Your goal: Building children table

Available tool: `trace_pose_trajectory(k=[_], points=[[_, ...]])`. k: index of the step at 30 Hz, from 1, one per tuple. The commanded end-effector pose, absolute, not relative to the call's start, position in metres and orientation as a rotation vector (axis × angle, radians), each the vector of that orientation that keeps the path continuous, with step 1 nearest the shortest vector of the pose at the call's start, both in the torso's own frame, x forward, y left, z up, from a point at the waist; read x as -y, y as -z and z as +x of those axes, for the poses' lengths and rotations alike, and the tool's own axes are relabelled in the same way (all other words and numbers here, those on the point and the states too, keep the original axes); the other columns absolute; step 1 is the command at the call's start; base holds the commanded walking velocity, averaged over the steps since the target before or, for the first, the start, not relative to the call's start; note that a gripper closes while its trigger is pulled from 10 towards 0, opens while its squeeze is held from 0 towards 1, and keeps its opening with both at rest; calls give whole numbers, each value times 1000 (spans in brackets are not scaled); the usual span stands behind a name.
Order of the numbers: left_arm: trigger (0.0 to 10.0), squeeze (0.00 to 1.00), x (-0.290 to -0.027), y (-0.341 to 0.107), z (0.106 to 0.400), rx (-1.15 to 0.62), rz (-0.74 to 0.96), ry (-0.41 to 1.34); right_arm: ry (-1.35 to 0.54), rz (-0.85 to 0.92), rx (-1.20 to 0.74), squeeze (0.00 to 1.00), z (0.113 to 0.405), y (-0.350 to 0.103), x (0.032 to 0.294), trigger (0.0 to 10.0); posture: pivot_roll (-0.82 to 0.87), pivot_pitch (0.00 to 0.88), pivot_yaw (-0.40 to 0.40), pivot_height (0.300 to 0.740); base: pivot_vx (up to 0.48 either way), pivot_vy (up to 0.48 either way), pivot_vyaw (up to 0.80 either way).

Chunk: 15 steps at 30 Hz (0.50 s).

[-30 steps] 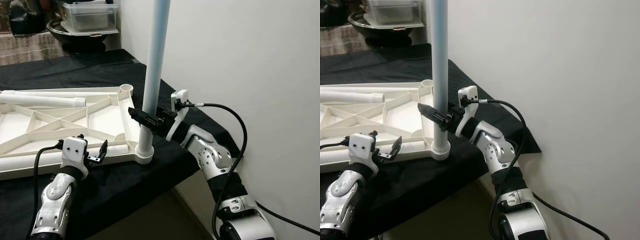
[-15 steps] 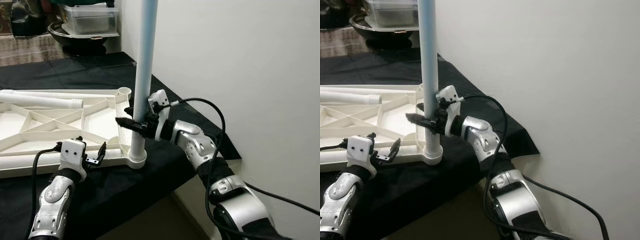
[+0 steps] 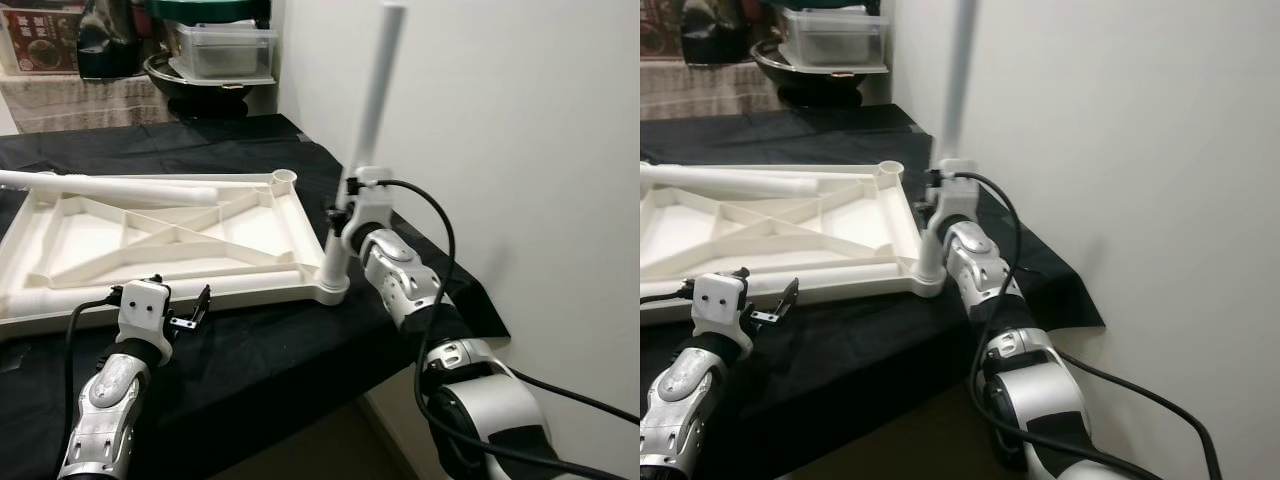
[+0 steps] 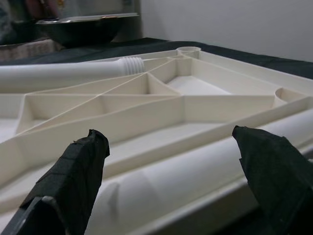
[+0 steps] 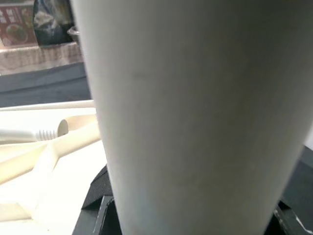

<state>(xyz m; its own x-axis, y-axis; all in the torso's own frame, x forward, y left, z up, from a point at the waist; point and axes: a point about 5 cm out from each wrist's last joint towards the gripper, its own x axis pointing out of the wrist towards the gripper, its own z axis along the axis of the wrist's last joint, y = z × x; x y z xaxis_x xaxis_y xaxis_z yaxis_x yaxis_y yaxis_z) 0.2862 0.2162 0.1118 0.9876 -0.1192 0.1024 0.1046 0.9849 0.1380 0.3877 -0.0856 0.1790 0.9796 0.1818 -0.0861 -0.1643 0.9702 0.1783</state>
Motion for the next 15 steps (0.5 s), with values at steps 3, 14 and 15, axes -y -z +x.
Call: trace_pose_trajectory(k=[3,14,15], points=[[10000,0,-208,-111,289,109,123,145,-219,205,-279,0,373,-150,74,10000,54,0,-132,740,0,0,0],[10000,0,-207,-110,289,112,119,147,-323,313,-117,1000,373,-180,69,10000,55,0,-135,740,0,0,0],[10000,0,-208,-110,289,112,119,146,-389,333,-92,1000,371,-188,66,10000,55,0,-135,740,0,0,0]])
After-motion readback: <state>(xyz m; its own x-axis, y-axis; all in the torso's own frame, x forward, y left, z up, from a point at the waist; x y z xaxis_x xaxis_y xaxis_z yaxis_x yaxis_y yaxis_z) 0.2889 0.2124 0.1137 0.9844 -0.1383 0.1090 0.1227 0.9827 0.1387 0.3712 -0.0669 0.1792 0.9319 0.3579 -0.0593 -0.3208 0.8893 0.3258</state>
